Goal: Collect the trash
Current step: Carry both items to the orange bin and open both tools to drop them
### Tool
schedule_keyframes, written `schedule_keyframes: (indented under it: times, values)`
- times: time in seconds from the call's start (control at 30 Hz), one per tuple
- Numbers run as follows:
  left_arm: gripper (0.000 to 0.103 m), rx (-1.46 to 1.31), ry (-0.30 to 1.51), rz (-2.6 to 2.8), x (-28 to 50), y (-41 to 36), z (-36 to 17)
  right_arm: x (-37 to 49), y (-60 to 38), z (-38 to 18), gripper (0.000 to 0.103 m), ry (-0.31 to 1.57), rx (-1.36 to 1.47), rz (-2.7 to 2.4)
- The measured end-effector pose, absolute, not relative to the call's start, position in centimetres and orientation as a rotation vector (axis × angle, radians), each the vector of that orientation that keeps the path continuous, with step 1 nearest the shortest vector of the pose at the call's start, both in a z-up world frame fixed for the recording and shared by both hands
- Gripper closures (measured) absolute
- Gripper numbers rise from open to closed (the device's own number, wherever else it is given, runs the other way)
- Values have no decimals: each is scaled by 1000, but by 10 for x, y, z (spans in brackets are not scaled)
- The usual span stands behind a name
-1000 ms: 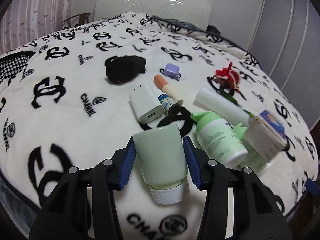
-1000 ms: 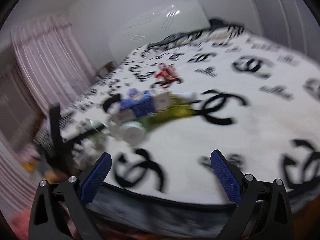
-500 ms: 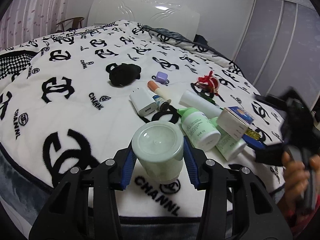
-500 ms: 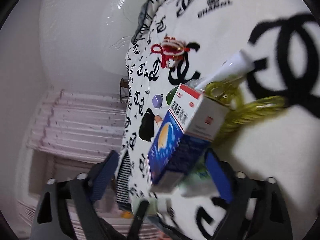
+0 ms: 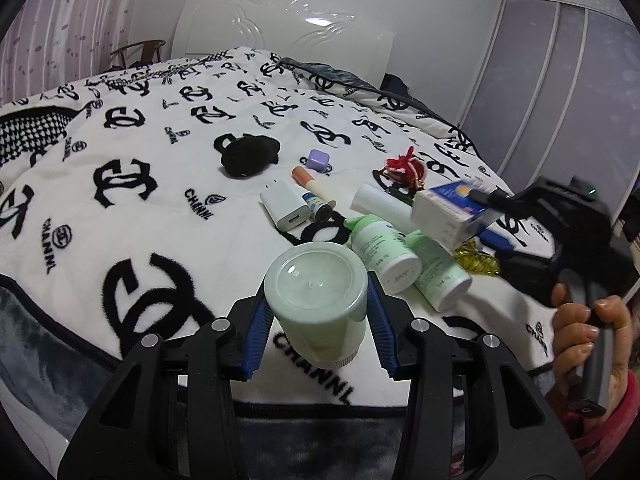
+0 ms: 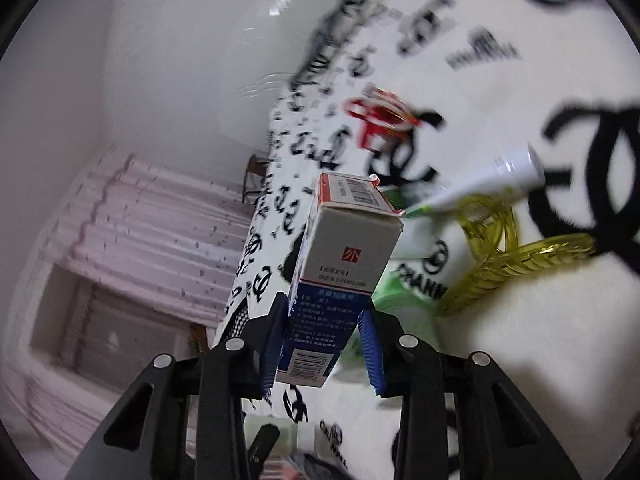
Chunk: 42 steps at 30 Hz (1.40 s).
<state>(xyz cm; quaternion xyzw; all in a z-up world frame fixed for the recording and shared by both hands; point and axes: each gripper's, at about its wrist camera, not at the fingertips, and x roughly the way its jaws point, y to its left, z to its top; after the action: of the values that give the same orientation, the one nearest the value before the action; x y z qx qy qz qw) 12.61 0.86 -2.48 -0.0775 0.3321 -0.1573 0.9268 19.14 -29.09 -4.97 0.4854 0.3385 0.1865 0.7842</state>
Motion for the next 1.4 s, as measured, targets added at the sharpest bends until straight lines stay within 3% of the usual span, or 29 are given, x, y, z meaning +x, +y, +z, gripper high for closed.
schedule_keyframes:
  times: [0.2,0.37,0.5,0.73,0.83,0.9,0.93,0.97,1.0,1.1,1.4]
  values:
    - [60,-79,686,-391,86,4,-13,120,-279,-2,68,699,696,479]
    - [60,-15,767,-502,35,-5,-31,35,-263,-10,68,759,439,534]
    - [60,13,913,-563,-5,-19,-87,-18,-255,-62,68,906,359,536]
    - [61,-1,1414,-482,-24,-47,-240,-58,-238,-192,68,1227,238,428]
    - [61,59,1546,-447,-28,-62,-287,-54,-233,-251,68,1383,191,372]
    - [61,133,1591,-418,-30,-70,-307,-53,-228,-284,65,1469,133,325]
    - [60,139,1616,-404,-29,-71,-313,-53,-227,-294,53,1496,108,310]
    - [59,128,1636,-394,-28,-70,-317,-52,-226,-298,36,1512,89,302]
    - [58,102,1639,-383,-27,-65,-318,-53,-226,-300,33,1512,76,291]
    - [40,22,1611,-350,-22,-52,-311,-51,-231,-295,33,1492,79,289]
    - [40,0,1569,-346,-26,-53,-305,-55,-237,-283,32,1441,154,229]
